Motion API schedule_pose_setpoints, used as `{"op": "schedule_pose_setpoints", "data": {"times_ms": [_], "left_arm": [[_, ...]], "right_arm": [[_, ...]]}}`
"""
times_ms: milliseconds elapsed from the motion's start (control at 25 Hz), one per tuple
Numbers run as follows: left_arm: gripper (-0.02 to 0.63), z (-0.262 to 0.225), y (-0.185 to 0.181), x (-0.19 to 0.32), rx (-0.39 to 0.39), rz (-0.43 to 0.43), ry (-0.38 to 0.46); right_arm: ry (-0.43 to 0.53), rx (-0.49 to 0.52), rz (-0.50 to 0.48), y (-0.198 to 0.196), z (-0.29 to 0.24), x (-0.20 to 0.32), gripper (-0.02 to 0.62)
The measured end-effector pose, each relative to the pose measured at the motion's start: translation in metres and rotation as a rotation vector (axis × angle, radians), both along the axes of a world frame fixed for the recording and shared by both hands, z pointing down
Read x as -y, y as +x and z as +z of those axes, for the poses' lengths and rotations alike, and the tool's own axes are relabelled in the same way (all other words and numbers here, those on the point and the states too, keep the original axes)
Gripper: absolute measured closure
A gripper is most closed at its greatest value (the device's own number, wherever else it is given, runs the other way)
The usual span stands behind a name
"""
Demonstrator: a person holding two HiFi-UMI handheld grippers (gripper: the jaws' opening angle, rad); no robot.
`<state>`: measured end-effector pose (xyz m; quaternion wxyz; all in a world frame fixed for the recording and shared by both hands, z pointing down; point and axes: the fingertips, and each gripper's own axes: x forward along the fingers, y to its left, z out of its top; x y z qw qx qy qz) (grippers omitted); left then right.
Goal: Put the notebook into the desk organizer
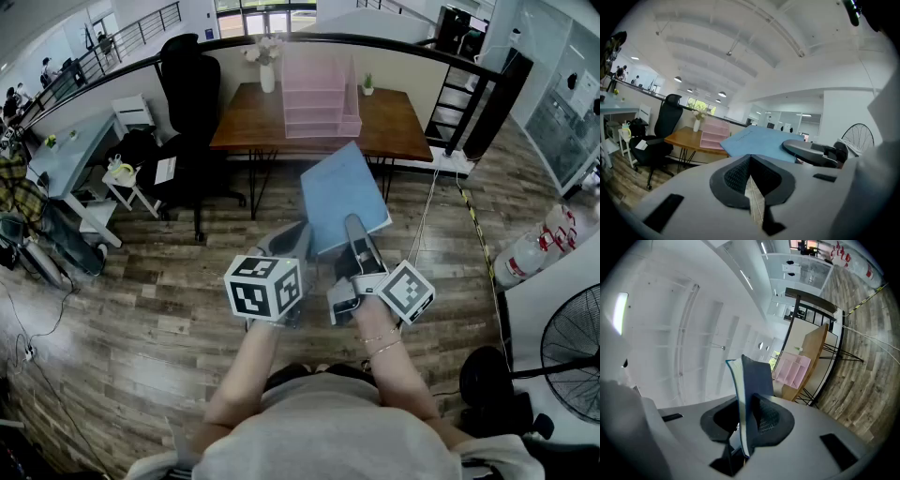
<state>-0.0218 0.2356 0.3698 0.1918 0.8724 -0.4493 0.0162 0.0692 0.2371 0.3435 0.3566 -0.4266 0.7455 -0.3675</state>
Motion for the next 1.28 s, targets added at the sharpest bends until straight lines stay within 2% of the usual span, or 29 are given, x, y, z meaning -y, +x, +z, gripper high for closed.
{"op": "schedule_pose_setpoints", "data": {"times_ms": [200, 480, 680, 920, 1280], "left_arm": [[0.595, 0.005, 0.006, -0.002, 0.009, 0.004, -0.022], [0.595, 0.010, 0.005, 0.000, -0.006, -0.021, -0.041], [0.595, 0.013, 0.006, -0.001, 0.049, -0.033, -0.032], [0.595, 0.018, 0.011, 0.001, 0.036, -0.043, -0.046], [0.595, 0.027, 0.033, 0.003, 0.010, -0.047, -0.065]], "right_arm": [[-0.009, -0.064, -0.014, 0.000, 0.006, -0.002, 0.522], [-0.029, -0.018, -0.057, -0.007, 0.009, -0.005, 0.522], [-0.032, -0.002, -0.056, -0.003, 0.012, -0.007, 0.520], [-0.014, 0.000, -0.061, 0.007, 0.013, -0.005, 0.520], [-0.049, -0.017, -0.090, 0.018, 0.028, -0.002, 0.526]]}}
